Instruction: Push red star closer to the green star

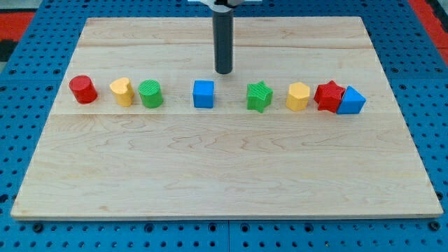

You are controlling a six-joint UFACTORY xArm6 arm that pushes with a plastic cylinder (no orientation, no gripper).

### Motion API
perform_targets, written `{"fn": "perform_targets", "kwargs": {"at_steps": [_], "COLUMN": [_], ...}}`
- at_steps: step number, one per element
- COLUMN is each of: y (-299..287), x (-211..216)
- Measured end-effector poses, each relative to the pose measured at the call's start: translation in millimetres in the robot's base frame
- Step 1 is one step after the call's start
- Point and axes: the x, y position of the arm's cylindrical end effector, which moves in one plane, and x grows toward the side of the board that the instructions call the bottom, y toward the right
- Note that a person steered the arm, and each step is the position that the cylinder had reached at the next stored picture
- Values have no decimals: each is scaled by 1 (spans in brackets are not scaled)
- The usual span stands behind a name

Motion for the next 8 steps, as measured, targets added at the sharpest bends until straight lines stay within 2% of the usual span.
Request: {"fn": "perform_targets", "kwargs": {"at_steps": [1,2,3,5,6,8], "y": [63,91,91,143,145,199], "x": [0,0,0,8,31,35]}}
